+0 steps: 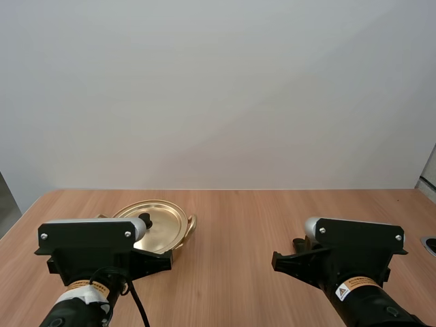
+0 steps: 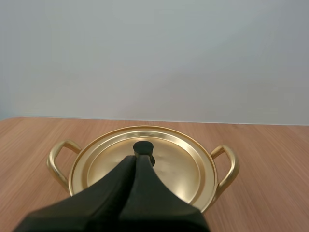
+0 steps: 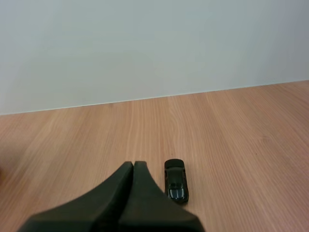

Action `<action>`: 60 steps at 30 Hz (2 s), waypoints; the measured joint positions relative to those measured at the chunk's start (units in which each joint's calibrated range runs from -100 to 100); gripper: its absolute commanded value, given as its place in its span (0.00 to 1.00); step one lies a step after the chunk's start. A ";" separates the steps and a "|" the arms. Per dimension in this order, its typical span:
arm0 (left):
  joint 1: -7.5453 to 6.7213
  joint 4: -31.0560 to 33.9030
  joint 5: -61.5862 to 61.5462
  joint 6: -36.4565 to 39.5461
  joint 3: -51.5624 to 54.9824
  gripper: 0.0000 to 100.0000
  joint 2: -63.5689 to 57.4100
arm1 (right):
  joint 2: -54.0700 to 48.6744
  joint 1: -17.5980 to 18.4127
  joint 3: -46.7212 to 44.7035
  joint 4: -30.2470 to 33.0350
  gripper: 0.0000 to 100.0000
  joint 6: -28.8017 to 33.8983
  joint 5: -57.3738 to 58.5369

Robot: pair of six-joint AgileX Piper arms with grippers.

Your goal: Open the pot, put the car inside, and close it

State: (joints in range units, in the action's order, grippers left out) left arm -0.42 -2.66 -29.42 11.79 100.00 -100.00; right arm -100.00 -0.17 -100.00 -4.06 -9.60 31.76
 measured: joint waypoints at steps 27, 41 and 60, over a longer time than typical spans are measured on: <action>0.00 0.03 34.84 -4.56 -23.45 0.00 0.04 | 0.00 0.32 0.00 4.91 0.00 -7.37 -53.04; 0.00 -3.30 -1.84 -6.99 -34.30 0.00 5.65 | 2.82 0.80 17.55 -6.66 0.00 -25.81 -71.29; 1.34 -12.52 -51.17 -24.92 -59.97 0.00 39.17 | 4.42 0.47 31.92 -9.27 0.00 -28.81 -22.78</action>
State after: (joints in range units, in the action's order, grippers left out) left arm 0.93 -15.18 -80.59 -13.13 40.03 -60.83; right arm -95.58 0.30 -68.08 -13.33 -38.41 8.99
